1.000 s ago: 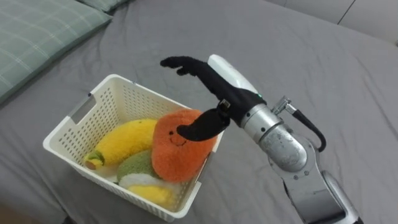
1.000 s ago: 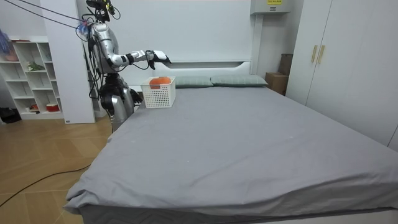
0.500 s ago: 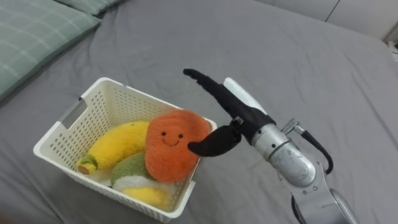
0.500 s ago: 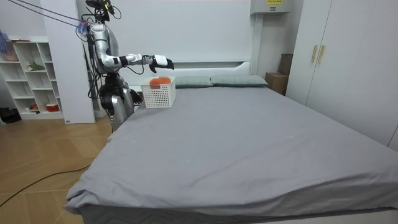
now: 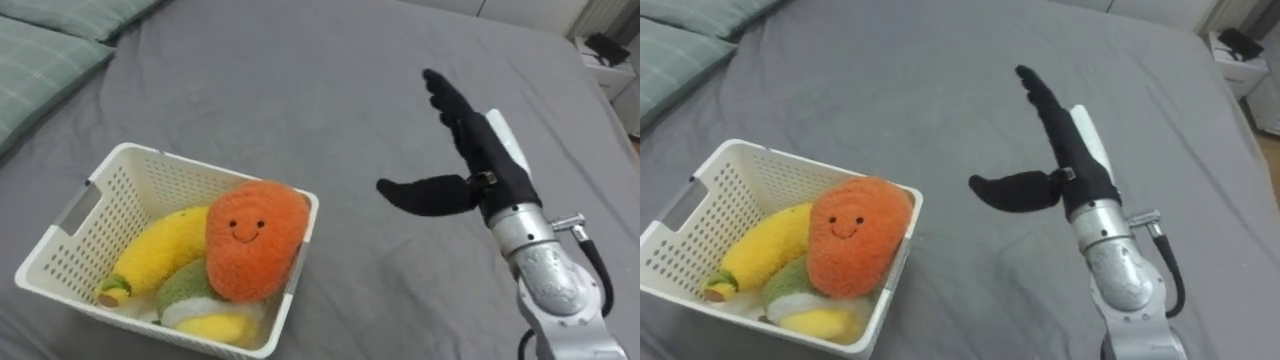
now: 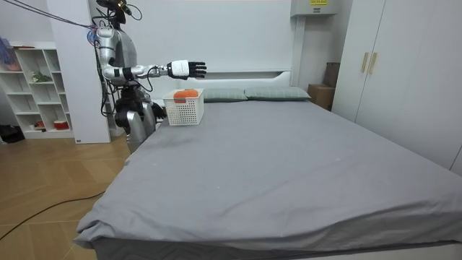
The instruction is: Collect toys from the bed
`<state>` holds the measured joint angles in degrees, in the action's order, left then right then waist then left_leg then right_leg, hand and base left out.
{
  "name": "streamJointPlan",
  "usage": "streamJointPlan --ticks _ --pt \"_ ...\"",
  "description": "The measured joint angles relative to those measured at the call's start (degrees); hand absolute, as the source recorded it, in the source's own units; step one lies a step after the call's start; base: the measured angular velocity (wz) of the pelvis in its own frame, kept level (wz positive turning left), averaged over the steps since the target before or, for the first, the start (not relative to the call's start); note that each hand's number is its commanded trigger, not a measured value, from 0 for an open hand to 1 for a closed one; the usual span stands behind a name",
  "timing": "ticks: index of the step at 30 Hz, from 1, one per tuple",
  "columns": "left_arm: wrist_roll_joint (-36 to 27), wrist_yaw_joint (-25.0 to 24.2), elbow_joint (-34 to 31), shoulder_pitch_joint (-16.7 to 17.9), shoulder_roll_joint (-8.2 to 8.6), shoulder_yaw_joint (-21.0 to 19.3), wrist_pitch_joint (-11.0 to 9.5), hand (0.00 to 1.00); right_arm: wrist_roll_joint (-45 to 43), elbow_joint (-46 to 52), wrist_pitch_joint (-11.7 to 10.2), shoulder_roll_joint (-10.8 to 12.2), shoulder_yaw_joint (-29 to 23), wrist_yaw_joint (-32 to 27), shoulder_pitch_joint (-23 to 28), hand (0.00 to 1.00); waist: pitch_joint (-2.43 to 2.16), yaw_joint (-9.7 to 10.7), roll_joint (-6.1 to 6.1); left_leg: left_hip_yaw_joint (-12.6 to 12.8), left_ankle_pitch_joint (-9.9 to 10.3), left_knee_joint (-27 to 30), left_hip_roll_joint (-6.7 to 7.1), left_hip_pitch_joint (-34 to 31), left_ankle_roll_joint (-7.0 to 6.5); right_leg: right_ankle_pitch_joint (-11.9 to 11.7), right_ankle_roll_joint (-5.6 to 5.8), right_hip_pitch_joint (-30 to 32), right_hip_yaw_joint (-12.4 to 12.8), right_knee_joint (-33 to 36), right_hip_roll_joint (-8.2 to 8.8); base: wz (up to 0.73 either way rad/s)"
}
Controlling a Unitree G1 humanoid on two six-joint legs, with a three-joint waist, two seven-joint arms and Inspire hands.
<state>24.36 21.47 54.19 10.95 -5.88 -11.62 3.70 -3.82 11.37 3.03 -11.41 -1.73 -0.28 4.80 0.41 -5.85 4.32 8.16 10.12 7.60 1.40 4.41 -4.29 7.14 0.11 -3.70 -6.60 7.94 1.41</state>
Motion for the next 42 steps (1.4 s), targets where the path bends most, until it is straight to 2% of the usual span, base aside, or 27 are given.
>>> streamJointPlan --ticks 4,7,10,12,13,15,16,20,23,25,28,35,37,40,42 --pt "-0.04 0.62 -0.02 1.59 0.13 -1.48 -1.4 0.0 5.91 -1.96 -1.09 -0.03 -6.39 -4.91 1.37 0.0 -0.43 1.74 -0.67 1.21 0.13 -0.01 -0.25 0.59 0.15 0.0 -0.01 -0.02 1.35 0.71 -0.33 -0.16" --pt "-0.13 1.83 -0.06 2.83 0.31 -1.47 -1.33 0.0 10.29 -1.99 -1.15 -0.03 -8.33 -8.26 2.95 0.0 -0.44 3.17 -0.71 2.69 0.39 0.02 -0.71 1.2 0.39 -0.1 -0.17 -0.08 2.08 0.82 -0.68 -0.24" --pt "-0.14 2.23 -0.06 3.11 0.54 -1.13 -1.2 0.0 11.68 -2.02 -1.16 -0.02 -8.71 -11.11 3.37 0.0 -0.42 5.49 -0.79 2.87 0.47 0.02 -0.79 1.17 0.49 -0.15 -0.25 -0.01 2.5 1.02 -0.83 -0.08" --pt "-0.61 2.41 -0.01 3.12 0.51 -1.26 -1.1 0.0 13.1 -2.84 -1.4 -0.03 -8.98 -11.76 3.39 0.0 -0.42 6.25 -0.79 3.12 0.51 0.11 -0.84 1.31 0.53 -0.17 -0.28 0.02 3.49 1.17 -0.99 -0.12" --pt "-1.72 2.8 0.01 3.16 0.51 -1.56 -1.1 0.0 13.92 -4.68 -2.13 -0.03 -9.28 -12.27 3.41 0.0 -0.32 6.33 -0.98 3.61 0.56 0.19 -0.93 1.42 0.53 -0.18 -0.3 0.21 3.9 1.41 -1.07 -0.17" --pt "-2.58 3.06 0.01 3.51 0.51 -1.55 -1.13 0.0 15.33 -6.93 -2.14 0.0 -9.57 -13.54 3.43 0.0 -0.4 6.59 -0.87 4.19 0.64 0.29 -1.0 1.34 0.5 -0.19 -0.3 0.85 4.57 1.87 -1.18 -0.17" --pt "-3.0 3.08 0.01 3.71 0.51 -1.55 -1.13 0.0 16.11 -7.95 -2.14 0.09 -9.88 -14.21 3.51 0.0 -0.29 7.18 -1.03 4.25 0.77 0.6 -1.0 1.25 0.46 -0.21 -0.28 1.14 4.67 1.87 -1.17 -0.1" --pt "-5.05 3.03 0.01 4.07 0.5 -1.47 -1.15 0.0 17.41 -8.74 -2.15 0.21 -11.33 -16.7 4.81 0.0 -0.41 7.36 -1.61 5.49 1.25 1.12 -1.37 1.0 0.48 -0.26 -0.29 1.7 4.97 2.16 -1.33 -0.13" --pt "-5.07 3.24 0.05 4.89 0.42 -1.24 -1.24 0.0 20.29 -10.3 -3.9 0.27 -11.38 -18.6 6.19 0.0 -0.41 7.62 -1.91 5.82 1.48 1.04 -1.7 1.4 0.75 -0.35 -0.43 0.84 4.99 1.96 -1.65 -0.06" --pt "-6.77 3.88 0.04 4.85 0.37 0.31 -1.29 0.0 25.13 -14.11 -5.79 0.32 -11.33 -20.36 6.53 0.0 -0.32 7.68 -2.12 5.81 1.5 0.94 -1.73 1.48 0.79 -0.35 -0.44 0.75 4.99 1.8 -1.68 0.0" --pt "-7.64 4.31 0.01 4.88 0.38 0.7 -1.57 0.0 29.57 -19.69 -6.13 0.75 -11.33 -22.24 6.71 0.0 -0.23 7.77 -2.24 5.82 1.5 0.89 -1.71 1.34 0.79 -0.35 -0.44 0.9 4.92 1.75 -1.65 0.0" --pt "-8.67 4.62 0.12 5.12 0.37 0.74 -2.05 0.0 31.94 -36.46 -7.37 2.37 -11.42 -24.73 7.85 0.0 -0.28 8.79 -2.23 5.6 1.62 0.97 -1.66 1.22 0.78 -0.23 -0.42 0.73 4.92 1.52 -1.66 0.01" --pt "-8.85 4.76 0.15 5.69 0.29 0.76 -2.83 0.0 33.13 -44.57 -8.54 2.89 -11.35 -24.74 9.03 0.0 -0.37 9.22 -2.21 5.43 1.62 1.04 -1.59 1.21 0.78 -0.12 -0.39 0.68 4.83 1.46 -1.64 0.02" --pt "-8.67 5.32 0.64 7.03 0.31 0.8 -4.15 0.0 33.33 -54.77 -8.59 3.2 -11.41 -24.61 11.14 0.0 -0.76 9.3 -2.54 5.43 1.81 0.96 -1.55 1.32 0.85 0.26 -0.42 0.79 4.97 1.74 -1.63 -0.02" --pt "-8.87 5.38 1.47 7.16 0.3 0.57 -4.26 0.0 33.33 -61.24 -8.71 3.26 -11.71 -24.25 11.1 0.0 -0.74 10.09 -2.62 5.36 1.86 0.97 -1.52 1.32 0.87 0.4 -0.43 0.74 5.2 1.69 -1.62 0.0"
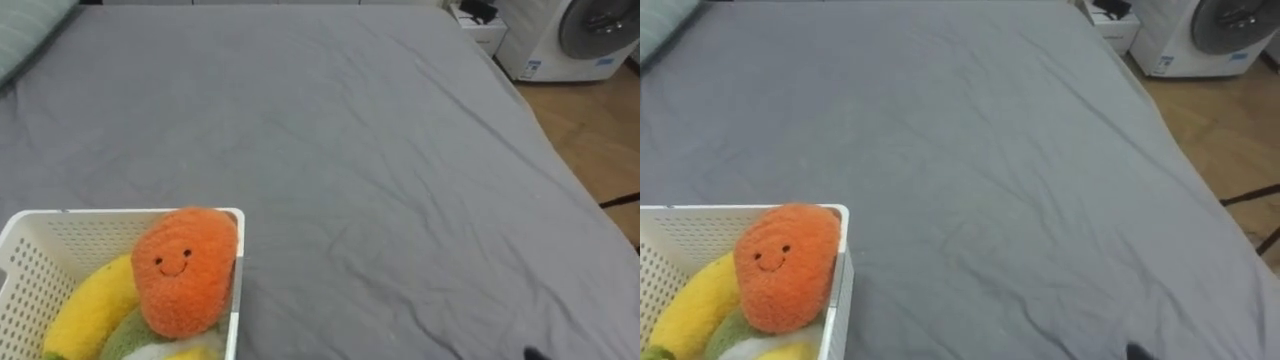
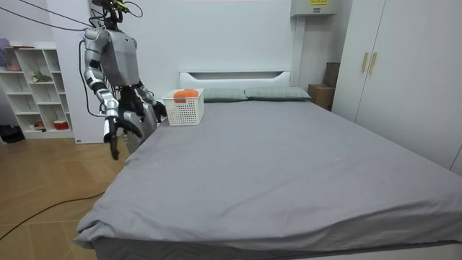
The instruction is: Collect toys from the bed
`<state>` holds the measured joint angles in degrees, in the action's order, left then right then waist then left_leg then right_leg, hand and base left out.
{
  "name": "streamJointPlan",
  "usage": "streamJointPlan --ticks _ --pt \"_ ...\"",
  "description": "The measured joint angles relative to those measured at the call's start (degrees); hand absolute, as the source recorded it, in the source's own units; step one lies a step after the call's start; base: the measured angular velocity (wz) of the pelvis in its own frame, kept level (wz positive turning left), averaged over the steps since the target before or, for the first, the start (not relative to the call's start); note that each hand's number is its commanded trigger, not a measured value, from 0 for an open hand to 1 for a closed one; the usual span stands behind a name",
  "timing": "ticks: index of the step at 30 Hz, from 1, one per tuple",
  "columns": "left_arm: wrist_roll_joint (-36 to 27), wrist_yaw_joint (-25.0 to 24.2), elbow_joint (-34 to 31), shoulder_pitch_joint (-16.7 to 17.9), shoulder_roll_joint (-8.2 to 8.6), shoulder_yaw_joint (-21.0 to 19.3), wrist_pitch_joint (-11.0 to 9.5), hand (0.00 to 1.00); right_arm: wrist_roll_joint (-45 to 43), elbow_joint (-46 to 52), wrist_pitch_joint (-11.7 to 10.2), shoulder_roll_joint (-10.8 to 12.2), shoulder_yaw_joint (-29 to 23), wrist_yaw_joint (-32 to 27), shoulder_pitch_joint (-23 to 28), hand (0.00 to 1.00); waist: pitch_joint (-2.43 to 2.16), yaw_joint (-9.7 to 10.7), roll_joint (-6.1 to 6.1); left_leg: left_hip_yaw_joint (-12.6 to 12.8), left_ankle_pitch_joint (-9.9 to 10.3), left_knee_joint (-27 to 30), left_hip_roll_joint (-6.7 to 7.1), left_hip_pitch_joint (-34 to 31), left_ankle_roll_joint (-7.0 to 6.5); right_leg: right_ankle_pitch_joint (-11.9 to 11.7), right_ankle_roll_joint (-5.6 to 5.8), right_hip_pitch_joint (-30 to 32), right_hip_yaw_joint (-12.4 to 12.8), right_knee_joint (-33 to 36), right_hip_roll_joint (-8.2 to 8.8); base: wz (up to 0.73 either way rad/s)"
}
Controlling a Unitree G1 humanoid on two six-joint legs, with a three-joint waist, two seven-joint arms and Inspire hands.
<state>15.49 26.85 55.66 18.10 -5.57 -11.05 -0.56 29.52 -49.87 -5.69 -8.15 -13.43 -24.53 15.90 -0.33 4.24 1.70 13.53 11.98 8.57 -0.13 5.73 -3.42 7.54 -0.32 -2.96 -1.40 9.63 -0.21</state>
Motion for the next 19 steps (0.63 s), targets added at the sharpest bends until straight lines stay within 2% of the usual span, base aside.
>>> streamJointPlan --ticks 1,5,8,11,15,19 --pt "0.0 0.0 0.62 -0.05 -0.03 -0.07 0.0 0.0 0.07 -4.42 0.06 0.24 -1.44 0.52 -0.2 0.0 0.0 0.44 0.03 -0.03 0.0 0.0 0.01 0.05 0.01 0.16 -0.01 -0.01 -0.06 0.05 0.0 0.0" --pt "0.34 -0.25 1.37 -0.12 -0.07 -0.22 0.05 0.0 1.75 -12.36 0.59 0.63 -1.77 3.67 1.44 0.0 0.0 0.78 -0.03 -0.07 0.15 -0.1 0.08 0.84 0.23 1.11 -0.1 0.02 -0.27 0.47 0.08 0.0" --pt "1.88 -2.21 2.43 -0.35 -0.18 -1.54 0.26 0.0 1.19 -17.36 2.02 0.72 -1.53 8.26 2.38 0.0 -0.01 0.78 -0.07 -0.49 0.19 -0.18 0.09 0.87 0.29 1.22 -0.14 -0.38 -0.59 0.14 0.1 0.05" --pt "3.26 -3.89 2.41 -0.77 -0.17 -2.21 1.42 0.0 -5.31 -20.83 5.03 0.7 0.18 13.09 2.16 0.0 -0.03 0.28 0.0 -0.78 0.19 -0.26 0.16 0.94 0.3 1.25 -0.11 -0.42 -0.59 0.18 0.06 0.05" --pt "4.9 -3.9 2.4 -1.44 -0.16 -1.72 3.24 0.0 -14.7 -26.53 8.96 0.51 5.79 17.99 -2.74 0.0 0.01 0.11 -0.05 -0.89 0.19 -0.09 0.22 1.3 0.29 1.25 -0.11 -0.4 -0.77 0.18 0.1 0.01" --pt "4.65 -3.91 2.4 -2.19 -0.11 -0.97 4.36 0.0 -23.88 -26.17 10.84 0.38 6.52 19.85 -6.03 0.0 0.09 -0.09 -0.22 -1.2 0.19 -0.29 0.29 1.15 0.28 1.27 -0.08 -0.6 -1.09 0.07 0.16 0.03"
